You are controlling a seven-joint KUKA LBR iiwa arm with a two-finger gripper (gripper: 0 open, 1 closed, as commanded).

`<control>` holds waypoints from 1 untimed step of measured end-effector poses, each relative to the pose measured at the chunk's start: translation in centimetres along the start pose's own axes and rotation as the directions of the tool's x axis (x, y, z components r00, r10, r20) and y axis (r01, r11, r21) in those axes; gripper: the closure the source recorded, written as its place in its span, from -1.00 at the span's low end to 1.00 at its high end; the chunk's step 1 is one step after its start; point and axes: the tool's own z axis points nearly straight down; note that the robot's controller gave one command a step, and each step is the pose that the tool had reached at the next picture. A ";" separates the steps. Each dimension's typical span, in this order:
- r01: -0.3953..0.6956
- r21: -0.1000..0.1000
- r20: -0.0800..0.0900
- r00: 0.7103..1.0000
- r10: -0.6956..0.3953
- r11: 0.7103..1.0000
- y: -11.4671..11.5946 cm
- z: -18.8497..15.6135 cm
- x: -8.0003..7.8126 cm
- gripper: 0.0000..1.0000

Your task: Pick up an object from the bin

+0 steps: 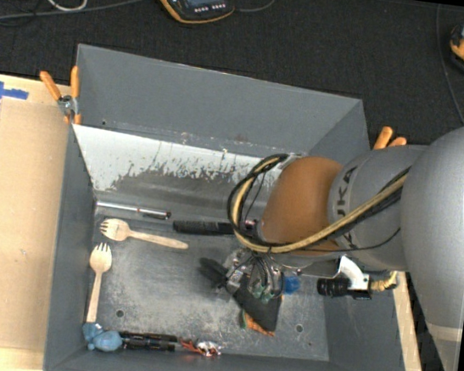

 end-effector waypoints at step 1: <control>-0.001 0.000 0.000 1.000 0.001 1.000 0.0 0.0 0.0 1.00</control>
Offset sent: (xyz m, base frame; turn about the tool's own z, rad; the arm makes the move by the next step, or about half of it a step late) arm 0.0000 -0.0001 0.1112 0.0007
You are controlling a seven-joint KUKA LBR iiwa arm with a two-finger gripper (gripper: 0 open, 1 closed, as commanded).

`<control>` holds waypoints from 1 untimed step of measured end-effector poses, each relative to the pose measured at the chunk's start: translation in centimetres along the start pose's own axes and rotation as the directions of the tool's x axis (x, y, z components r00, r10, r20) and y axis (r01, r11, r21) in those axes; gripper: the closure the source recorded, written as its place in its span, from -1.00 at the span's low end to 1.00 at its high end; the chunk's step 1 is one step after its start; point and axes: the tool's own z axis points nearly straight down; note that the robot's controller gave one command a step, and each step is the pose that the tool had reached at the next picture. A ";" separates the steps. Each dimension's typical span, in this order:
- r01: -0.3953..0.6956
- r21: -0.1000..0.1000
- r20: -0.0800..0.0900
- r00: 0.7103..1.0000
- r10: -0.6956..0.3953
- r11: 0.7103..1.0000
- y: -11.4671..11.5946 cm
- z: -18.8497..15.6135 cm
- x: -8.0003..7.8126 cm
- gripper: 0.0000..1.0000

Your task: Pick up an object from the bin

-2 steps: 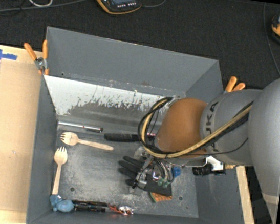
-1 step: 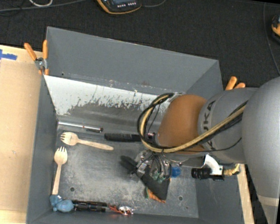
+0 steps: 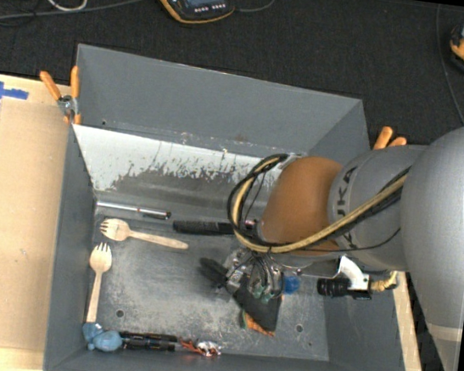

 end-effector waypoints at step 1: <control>0.000 0.005 -0.012 1.000 0.000 1.000 -0.2 -1.4 0.4 1.00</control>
Offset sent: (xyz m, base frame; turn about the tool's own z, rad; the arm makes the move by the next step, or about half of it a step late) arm -0.0020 -0.0002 0.0363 0.0001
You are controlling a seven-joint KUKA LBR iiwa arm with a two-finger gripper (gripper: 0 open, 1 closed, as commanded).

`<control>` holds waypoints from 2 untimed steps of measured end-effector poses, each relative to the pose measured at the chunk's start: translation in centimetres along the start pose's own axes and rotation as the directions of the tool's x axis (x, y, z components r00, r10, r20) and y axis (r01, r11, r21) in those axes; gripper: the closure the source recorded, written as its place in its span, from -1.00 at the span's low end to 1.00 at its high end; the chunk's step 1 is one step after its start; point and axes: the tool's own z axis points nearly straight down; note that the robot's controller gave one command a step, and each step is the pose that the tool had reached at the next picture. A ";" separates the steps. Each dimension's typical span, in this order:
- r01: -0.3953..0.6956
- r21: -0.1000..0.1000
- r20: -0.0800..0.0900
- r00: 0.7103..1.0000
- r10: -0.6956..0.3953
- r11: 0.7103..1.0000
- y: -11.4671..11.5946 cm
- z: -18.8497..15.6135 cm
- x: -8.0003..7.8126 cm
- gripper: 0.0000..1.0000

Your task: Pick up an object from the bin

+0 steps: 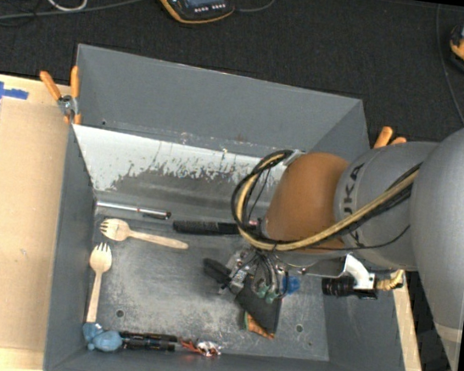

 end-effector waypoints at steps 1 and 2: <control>0.002 -0.003 0.009 1.000 -0.002 1.000 0.1 -3.6 -0.2 1.00; 0.003 -0.001 0.002 1.000 -0.003 1.000 0.0 -7.2 0.0 1.00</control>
Offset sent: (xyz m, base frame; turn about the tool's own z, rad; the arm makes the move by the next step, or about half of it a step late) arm 0.0012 0.0002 0.1627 -0.0015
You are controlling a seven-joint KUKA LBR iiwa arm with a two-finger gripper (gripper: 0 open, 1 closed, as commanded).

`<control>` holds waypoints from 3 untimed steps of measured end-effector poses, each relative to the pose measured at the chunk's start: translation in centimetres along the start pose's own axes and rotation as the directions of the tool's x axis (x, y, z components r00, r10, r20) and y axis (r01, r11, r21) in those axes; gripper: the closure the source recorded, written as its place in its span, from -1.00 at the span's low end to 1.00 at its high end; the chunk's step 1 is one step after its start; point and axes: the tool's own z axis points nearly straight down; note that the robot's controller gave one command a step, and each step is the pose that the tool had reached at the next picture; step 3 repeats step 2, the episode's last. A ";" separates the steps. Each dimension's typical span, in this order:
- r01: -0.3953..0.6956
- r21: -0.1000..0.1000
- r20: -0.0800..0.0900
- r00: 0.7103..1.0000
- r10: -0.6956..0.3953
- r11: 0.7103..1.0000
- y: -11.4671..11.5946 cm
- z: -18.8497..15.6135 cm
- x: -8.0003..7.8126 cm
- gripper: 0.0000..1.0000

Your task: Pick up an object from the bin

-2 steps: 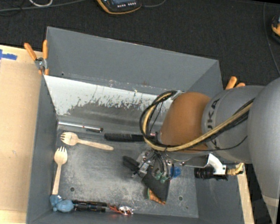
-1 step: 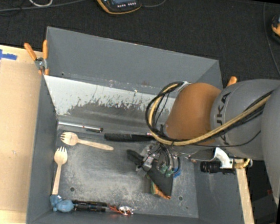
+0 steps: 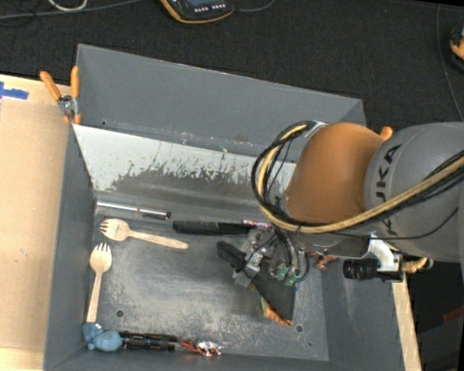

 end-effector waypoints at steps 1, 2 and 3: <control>0.002 -0.005 0.010 1.000 -0.002 1.000 0.1 -2.7 -0.2 1.00; 0.002 -0.004 0.007 1.000 -0.002 1.000 0.1 -3.0 -0.1 1.00; 0.002 -0.004 0.007 1.000 -0.002 1.000 0.1 -3.0 -0.1 1.00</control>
Offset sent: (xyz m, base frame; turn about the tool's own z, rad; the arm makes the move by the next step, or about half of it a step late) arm 0.0023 0.0003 0.0335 -0.0012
